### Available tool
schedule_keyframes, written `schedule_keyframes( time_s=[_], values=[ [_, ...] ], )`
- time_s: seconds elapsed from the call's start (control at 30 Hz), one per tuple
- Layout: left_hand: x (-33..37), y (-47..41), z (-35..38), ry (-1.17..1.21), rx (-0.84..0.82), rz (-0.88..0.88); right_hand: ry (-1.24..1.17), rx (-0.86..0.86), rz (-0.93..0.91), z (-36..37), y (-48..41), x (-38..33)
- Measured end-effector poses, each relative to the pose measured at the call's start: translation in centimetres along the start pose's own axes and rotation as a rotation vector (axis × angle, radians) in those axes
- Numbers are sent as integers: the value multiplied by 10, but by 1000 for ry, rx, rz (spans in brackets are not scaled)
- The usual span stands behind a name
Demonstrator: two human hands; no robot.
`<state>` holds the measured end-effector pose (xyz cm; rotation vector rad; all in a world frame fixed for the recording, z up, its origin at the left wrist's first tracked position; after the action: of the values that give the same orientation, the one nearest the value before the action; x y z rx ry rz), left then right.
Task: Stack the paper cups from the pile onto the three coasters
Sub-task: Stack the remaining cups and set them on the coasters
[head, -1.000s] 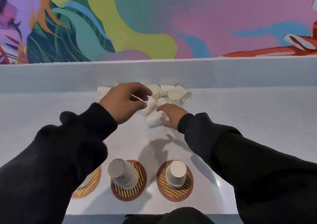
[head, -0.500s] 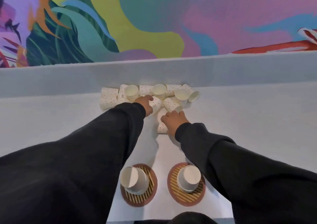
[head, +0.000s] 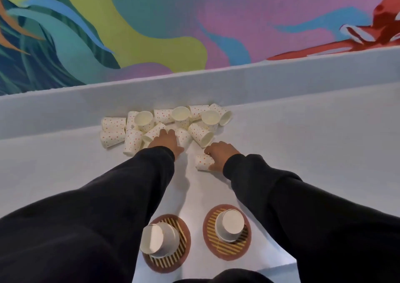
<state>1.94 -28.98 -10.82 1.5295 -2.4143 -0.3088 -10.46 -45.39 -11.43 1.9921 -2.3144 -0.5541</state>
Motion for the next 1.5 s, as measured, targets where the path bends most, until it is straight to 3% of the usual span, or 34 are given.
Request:
schedule_keyframes(
  time_s=[0.1, 0.27, 0.43, 0.67, 0.9, 1.17, 1.37, 1.5],
  values=[
    [1, -2, 2, 109, -9, 16, -39, -18, 24, -2, 2, 3],
    [3, 3, 12, 22, -2, -34, -58, -32, 40, -3, 7, 0],
    [7, 19, -13, 146, -6, -16, -84, -93, 74, -5, 14, 5],
    [23, 51, -79, 252, -4, 106, -520, -38, 178, -19, 30, 23],
    [35, 84, -106, 327, -7, 197, -904, 47, 76, -27, 55, 32],
    [50, 107, -106, 546, -137, 230, -1073, 48, -12, -32, 78, 37],
    [77, 126, -100, 724, 3, 230, -1297, -9, -22, -49, 95, 27],
    [89, 144, -92, 917, 20, 207, -1597, -218, -99, -53, 106, 17]
  ],
)
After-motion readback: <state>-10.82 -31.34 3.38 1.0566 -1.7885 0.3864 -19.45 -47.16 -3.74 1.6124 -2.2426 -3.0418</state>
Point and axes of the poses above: each hand's wrist, its own y-axis away from the middle knuckle, its own z-axis out of the palm, x = y × z, the point moved 5 cm from there along -y, towards the middle knuckle, and after that the axes turned 4 degrees about z, right-handed, at the moved point
